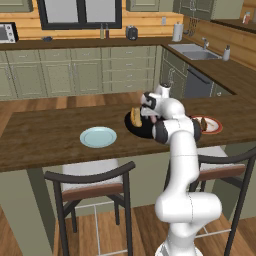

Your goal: Place one bun and one sausage from the bowl on each plate.

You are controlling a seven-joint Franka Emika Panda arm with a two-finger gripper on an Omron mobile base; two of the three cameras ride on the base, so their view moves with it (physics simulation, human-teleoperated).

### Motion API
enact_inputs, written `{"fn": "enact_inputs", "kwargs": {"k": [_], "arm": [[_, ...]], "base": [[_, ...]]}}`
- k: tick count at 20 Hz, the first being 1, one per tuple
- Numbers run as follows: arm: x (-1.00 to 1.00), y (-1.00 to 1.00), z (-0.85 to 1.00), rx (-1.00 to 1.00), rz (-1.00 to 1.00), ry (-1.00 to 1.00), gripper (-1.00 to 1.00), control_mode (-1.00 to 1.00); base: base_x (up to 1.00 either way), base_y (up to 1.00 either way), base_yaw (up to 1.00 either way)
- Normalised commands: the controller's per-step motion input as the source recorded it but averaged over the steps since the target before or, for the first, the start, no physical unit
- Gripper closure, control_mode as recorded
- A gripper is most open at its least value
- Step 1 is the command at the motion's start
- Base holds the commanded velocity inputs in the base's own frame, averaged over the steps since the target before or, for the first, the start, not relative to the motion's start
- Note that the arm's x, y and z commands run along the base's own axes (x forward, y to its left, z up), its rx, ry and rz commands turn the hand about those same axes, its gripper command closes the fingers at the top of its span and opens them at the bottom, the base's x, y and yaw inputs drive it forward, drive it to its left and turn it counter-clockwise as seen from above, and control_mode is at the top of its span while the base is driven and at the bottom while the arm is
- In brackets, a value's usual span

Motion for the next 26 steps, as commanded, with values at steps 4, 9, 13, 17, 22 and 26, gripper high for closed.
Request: {"fn": "enact_inputs", "kwargs": {"k": [4,9,13,17,22,26], "arm": [[0.13,0.0,0.0,0.0,0.0,0.0,-1.0,-1.0],[0.19,-0.05,0.0,0.0,0.0,0.0,-1.0,-1.0],[0.06,-0.07,0.0,0.0,0.0,0.0,-1.0,-1.0],[0.0,0.0,-0.01,0.0,0.0,0.0,1.0,-1.0],[-0.04,0.0,0.0,0.0,0.0,0.0,1.0,-1.0],[-0.56,-0.01,0.33,0.0,0.0,-0.14,1.0,-1.0]], "base": [[0.0,0.0,0.0],[0.0,0.0,0.0],[0.0,0.0,0.0],[0.0,0.0,0.0],[0.0,0.0,0.0],[0.0,0.0,0.0]]}}
